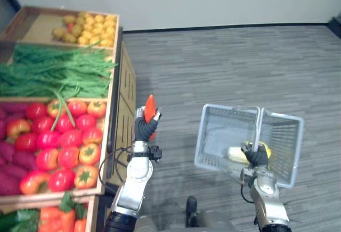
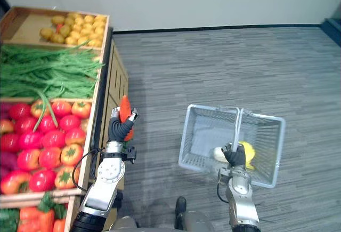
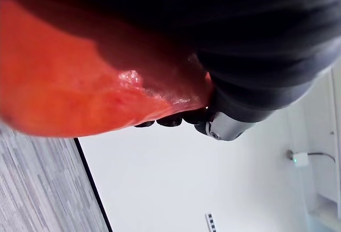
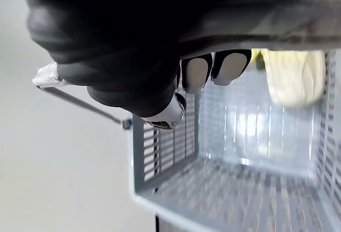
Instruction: Pick vegetable in the basket
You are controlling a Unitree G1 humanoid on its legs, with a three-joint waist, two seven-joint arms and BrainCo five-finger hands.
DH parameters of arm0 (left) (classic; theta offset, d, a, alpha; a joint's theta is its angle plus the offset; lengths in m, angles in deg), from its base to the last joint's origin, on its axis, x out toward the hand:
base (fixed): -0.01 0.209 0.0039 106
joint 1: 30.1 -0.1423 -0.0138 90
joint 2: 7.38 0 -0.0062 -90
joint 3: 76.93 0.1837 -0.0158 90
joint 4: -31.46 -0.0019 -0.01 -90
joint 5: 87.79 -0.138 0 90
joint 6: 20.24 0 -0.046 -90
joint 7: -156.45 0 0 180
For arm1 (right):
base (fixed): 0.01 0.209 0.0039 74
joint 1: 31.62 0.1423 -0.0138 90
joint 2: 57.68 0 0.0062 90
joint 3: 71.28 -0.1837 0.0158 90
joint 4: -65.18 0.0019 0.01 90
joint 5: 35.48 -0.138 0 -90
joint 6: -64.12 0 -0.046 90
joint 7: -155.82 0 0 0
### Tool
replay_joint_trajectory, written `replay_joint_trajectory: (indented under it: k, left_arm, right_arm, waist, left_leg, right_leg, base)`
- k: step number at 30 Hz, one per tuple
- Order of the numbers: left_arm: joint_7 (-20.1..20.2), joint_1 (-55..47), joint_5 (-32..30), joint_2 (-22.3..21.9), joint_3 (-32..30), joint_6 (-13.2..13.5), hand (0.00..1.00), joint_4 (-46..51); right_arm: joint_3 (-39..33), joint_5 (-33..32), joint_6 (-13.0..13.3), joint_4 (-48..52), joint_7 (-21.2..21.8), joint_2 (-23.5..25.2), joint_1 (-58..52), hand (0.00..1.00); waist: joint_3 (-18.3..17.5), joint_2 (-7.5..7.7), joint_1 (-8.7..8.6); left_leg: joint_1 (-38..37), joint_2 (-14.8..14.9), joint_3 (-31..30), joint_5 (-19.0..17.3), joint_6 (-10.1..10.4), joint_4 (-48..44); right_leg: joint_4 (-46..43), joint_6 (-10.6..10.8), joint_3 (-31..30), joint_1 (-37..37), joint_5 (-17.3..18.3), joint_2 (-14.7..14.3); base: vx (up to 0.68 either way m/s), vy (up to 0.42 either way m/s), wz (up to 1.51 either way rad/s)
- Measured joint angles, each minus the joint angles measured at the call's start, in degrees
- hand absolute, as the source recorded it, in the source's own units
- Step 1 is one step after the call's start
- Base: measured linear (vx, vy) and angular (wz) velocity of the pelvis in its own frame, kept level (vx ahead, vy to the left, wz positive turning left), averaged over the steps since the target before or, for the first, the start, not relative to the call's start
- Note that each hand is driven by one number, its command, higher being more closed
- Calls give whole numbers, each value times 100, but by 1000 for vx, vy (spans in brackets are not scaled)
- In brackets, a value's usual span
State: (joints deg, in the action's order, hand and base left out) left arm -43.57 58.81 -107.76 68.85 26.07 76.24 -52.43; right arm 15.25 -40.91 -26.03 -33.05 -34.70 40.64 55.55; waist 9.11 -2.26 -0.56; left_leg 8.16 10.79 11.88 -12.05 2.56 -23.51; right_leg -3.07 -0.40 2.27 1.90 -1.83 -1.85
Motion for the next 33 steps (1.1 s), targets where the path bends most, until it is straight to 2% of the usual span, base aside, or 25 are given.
replay_joint_trajectory:
  k: [1, 3, 6, 12, 15, 22, 23, 27, 33]
  left_arm:
    - [16, 5, -54, 101, 52, 1, 100, -27]
    - [58, 26, -99, 137, 113, 2, 100, -27]
    - [160, 48, -100, 137, 345, 3, 100, -60]
    - [446, 146, -79, 131, 686, -16, 100, -903]
    - [528, 162, -46, 138, 821, -121, 100, -1194]
    - [625, 236, 25, 145, 902, -239, 100, -1949]
    - [624, 232, 27, 149, 901, -260, 0, -2090]
    - [625, 220, 28, 144, 909, -342, 0, -2424]
    - [625, 214, 416, 140, 904, -381, 0, -2757]
  right_arm:
    - [56, -90, 4, 110, 111, 47, -53, 100]
    - [140, -182, 4, 119, 209, 55, -86, 100]
    - [484, -236, -27, 119, 453, 58, -193, 100]
    - [1058, -234, -32, 174, 858, 61, -287, 100]
    - [1204, -235, -31, 341, 967, 61, -342, 100]
    - [1933, -304, -31, 341, 1075, 183, -344, 100]
    - [2027, -325, -31, 341, 1074, 208, -340, 100]
    - [2270, -559, -30, 352, 1073, 286, -303, 100]
    - [2933, -972, -30, 606, 1083, 289, -198, 100]
  waist:
    - [-65, 125, -97]
    - [-74, 147, -201]
    - [-84, 145, -183]
    - [-99, 154, -190]
    - [-108, 168, -198]
    - [-223, 354, -202]
    - [-237, 375, -198]
    - [-267, 414, -197]
    - [-333, 518, -209]
  left_leg:
    - [-168, -210, 196, 61, -90, 366]
    - [-288, -386, 320, 134, -178, 642]
    - [-502, -574, 554, 194, -241, 993]
    - [-766, -636, 564, 283, -210, 1416]
    - [-878, -697, 543, 390, -213, 1679]
    - [-958, -819, 531, 562, -276, 1967]
    - [-967, -832, 530, 567, -282, 1971]
    - [-1006, -892, 516, 642, -317, 2086]
    - [-1087, -916, 479, 810, -284, 2325]
  right_leg:
    - [110, 90, -128, 25, -44, 165]
    - [181, 165, -218, 33, -65, 310]
    - [339, 275, -422, 16, -108, 449]
    - [450, 298, -452, -91, -144, 481]
    - [450, 294, -459, -79, -146, 496]
    - [489, 294, -457, -58, -147, 574]
    - [489, 294, -461, -63, -146, 586]
    - [502, 294, -471, -63, -146, 619]
    - [526, 298, -467, -55, -149, 615]
  base:
    - [146, 191, -39]
    - [116, 154, -26]
    - [107, 141, -25]
    - [69, 35, -2]
    - [14, 2, 0]
    - [-17, 4, 2]
    - [-58, 9, 0]
    - [-73, 1, 0]
    - [-58, -26, 2]
